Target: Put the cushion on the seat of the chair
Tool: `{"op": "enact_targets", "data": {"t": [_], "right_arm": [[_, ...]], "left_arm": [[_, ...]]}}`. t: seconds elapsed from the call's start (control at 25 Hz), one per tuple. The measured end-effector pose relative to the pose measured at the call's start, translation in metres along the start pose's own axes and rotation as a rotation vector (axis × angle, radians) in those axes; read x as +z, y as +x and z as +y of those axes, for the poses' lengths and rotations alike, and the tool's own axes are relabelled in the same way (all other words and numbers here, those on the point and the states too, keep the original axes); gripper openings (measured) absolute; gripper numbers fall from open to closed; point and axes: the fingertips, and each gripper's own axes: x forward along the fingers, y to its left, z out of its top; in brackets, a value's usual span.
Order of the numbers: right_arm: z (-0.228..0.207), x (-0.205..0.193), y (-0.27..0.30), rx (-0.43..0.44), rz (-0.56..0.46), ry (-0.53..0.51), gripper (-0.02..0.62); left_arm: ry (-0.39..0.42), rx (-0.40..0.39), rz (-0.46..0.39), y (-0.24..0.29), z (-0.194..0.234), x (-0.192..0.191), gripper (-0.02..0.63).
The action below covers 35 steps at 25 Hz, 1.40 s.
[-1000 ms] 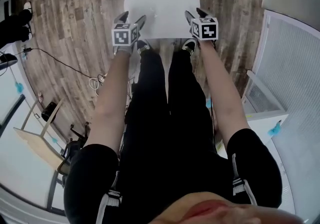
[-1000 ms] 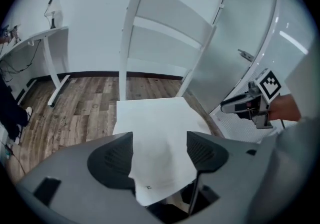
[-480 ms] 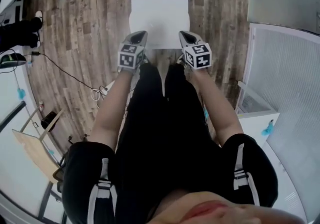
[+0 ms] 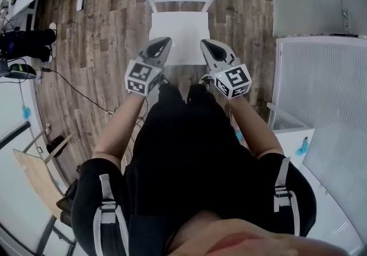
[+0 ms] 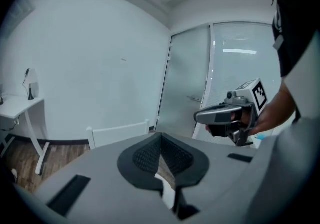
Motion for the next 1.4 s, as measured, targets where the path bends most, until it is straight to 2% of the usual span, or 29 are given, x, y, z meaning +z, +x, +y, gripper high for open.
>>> {"op": "enact_targets", "data": {"t": [0.32, 0.52, 0.64, 0.92, 1.4], "right_arm": [[0.025, 0.100, -0.042, 0.048, -0.200, -0.105, 0.015], [0.039, 0.142, -0.049, 0.064, -0.269, -0.205, 0.015], [0.041, 0.147, -0.049, 0.067, -0.286, -0.236, 0.015], [0.038, 0.148, -0.052, 0.077, -0.285, -0.226, 0.015], [0.036, 0.141, -0.055, 0.076, -0.272, -0.204, 0.015]], "left_arm": [[0.081, 0.000, -0.218, -0.049, -0.038, 0.104, 0.012], [0.128, -0.005, -0.301, -0.060, -0.047, 0.139, 0.012], [0.135, -0.011, -0.331, -0.060, -0.049, 0.144, 0.012], [0.160, -0.015, -0.360, -0.060, -0.053, 0.153, 0.012], [0.171, -0.014, -0.339, -0.065, -0.054, 0.147, 0.012]]}}
